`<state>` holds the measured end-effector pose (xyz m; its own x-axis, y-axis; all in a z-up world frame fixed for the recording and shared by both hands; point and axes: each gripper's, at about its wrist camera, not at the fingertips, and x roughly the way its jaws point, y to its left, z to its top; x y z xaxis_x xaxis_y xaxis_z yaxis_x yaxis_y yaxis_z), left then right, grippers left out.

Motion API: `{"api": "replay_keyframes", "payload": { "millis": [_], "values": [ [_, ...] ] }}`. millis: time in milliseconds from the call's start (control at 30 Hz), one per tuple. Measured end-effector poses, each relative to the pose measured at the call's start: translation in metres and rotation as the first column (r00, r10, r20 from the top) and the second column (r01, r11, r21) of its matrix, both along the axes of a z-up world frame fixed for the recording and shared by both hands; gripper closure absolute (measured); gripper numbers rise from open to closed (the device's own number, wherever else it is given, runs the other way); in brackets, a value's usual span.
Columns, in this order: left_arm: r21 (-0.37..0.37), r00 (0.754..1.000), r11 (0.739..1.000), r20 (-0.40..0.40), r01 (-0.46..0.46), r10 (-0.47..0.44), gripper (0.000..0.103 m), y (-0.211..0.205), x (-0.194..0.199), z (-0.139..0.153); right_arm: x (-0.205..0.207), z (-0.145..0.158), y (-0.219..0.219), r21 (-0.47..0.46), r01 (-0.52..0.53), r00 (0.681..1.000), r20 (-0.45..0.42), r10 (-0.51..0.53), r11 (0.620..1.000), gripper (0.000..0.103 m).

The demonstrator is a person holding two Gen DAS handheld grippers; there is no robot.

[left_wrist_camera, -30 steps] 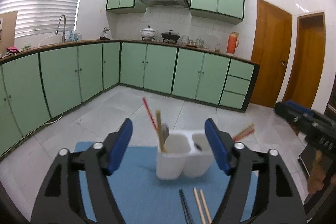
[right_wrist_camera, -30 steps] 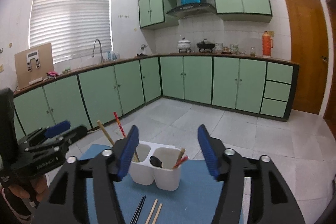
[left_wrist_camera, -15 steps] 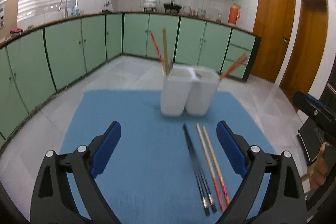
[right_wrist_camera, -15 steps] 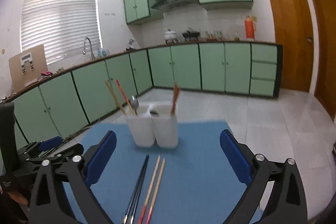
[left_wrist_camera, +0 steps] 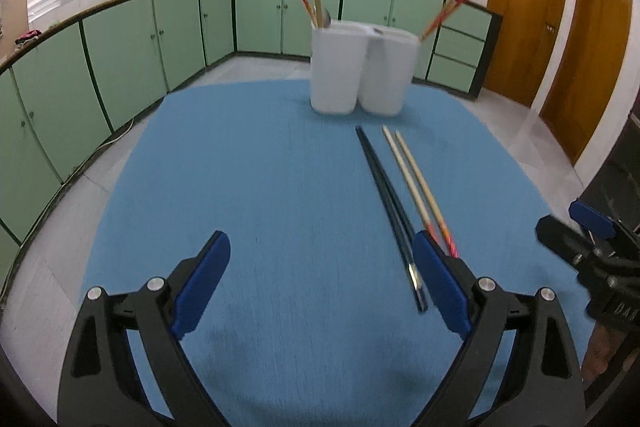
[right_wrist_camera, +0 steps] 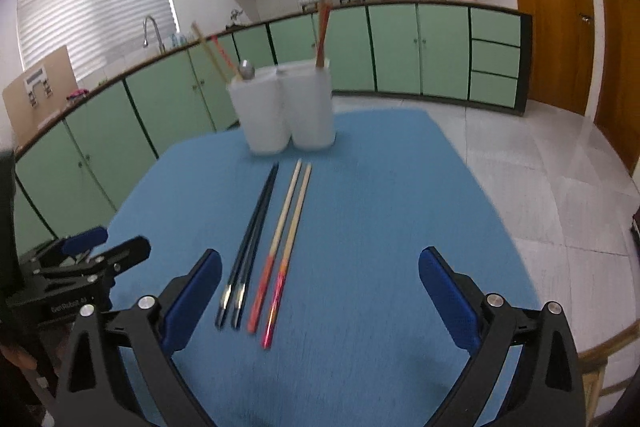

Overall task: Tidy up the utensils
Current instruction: 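Move both open tools back over the remaining chopsticks on the mat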

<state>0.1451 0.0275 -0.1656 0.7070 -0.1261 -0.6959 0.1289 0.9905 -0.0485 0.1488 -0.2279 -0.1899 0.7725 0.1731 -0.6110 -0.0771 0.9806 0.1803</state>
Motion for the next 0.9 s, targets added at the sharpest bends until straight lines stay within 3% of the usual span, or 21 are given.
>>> {"api": "replay_keyframes", "payload": {
  "millis": [200,300,367,567,900],
  "values": [
    [0.011,0.999,1.0,-0.035,0.009,-0.009,0.013,-0.003,-0.014,-0.016,-0.013,-0.027,0.018,-0.046,-0.052,0.997,-0.059,0.049,0.998,0.026],
    [0.009,0.998,1.0,-0.056,0.006,-0.006,0.013,-0.003,-0.016,-0.021,-0.017,-0.036,0.026,-0.05,-0.068,0.994,-0.091,0.063,0.996,0.037],
    [0.007,0.998,1.0,-0.068,0.004,-0.004,0.013,-0.003,-0.018,-0.024,-0.015,-0.042,0.029,-0.056,-0.074,0.991,-0.116,0.067,0.996,0.051],
    [-0.006,0.997,1.0,-0.083,-0.001,0.001,0.013,-0.004,-0.017,-0.027,-0.014,-0.05,0.038,-0.06,-0.097,0.984,-0.153,0.087,0.993,0.071],
    [-0.017,0.996,1.0,-0.09,-0.005,0.004,0.013,-0.006,-0.016,-0.028,-0.013,-0.057,0.048,-0.091,-0.093,0.985,-0.152,0.079,0.991,0.08]
  ]
}}
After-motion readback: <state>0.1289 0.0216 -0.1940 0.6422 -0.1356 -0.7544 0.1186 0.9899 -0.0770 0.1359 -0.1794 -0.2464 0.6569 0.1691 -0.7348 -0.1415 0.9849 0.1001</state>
